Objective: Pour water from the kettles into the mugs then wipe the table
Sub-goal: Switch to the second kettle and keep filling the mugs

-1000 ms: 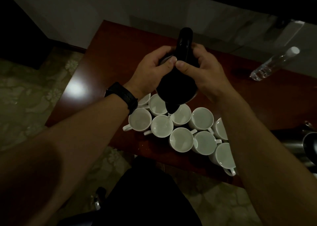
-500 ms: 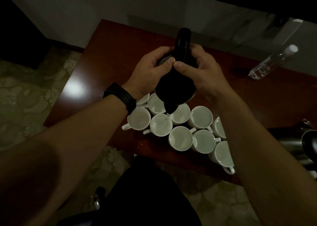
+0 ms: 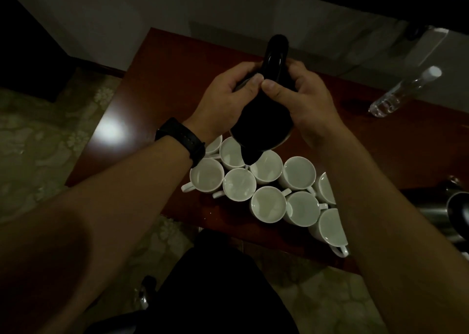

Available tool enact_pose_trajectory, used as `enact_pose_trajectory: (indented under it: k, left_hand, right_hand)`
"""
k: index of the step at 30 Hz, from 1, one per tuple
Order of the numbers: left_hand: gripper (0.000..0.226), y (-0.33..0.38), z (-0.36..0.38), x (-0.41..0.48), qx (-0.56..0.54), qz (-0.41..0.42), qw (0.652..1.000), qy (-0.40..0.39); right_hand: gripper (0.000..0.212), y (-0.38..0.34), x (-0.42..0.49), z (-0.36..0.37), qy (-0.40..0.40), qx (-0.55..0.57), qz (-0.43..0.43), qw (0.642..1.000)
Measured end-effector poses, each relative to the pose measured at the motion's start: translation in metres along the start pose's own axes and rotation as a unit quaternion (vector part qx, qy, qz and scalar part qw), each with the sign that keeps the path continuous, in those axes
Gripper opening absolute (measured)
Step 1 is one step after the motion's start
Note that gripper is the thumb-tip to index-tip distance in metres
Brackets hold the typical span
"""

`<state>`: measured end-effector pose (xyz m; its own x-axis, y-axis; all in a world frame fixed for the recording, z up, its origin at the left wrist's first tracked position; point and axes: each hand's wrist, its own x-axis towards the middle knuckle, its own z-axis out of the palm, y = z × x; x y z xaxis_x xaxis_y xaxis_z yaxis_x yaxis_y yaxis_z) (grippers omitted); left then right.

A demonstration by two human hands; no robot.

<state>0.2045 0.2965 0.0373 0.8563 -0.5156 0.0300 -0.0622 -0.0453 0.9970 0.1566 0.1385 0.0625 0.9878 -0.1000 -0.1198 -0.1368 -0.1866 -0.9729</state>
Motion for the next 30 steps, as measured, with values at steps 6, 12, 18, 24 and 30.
enact_pose_trajectory:
  k: [6,12,18,24,30]
  left_hand:
    - [0.022,0.013,-0.002,0.01,0.011,-0.023,0.999,0.026]
    - [0.025,0.018,-0.012,0.027,0.032,-0.058,0.995,0.08]
    - [0.026,0.022,-0.038,0.035,0.01,-0.066,0.992,0.105]
    - [0.025,0.023,-0.074,0.042,-0.003,-0.065,0.99,0.128]
    - [0.028,0.022,-0.106,0.057,0.031,-0.05,0.995,0.082]
  right_hand:
    - [0.017,-0.008,0.015,0.002,0.017,0.016,0.006,1.0]
    - [0.023,-0.016,0.042,0.009,0.024,0.035,0.025,0.999]
    - [0.035,-0.031,0.071,0.035,0.025,0.003,0.02,0.999]
    - [0.048,-0.047,0.094,0.075,0.057,-0.052,0.013,0.997]
    - [0.045,-0.053,0.115,0.1,0.103,-0.059,0.042,0.992]
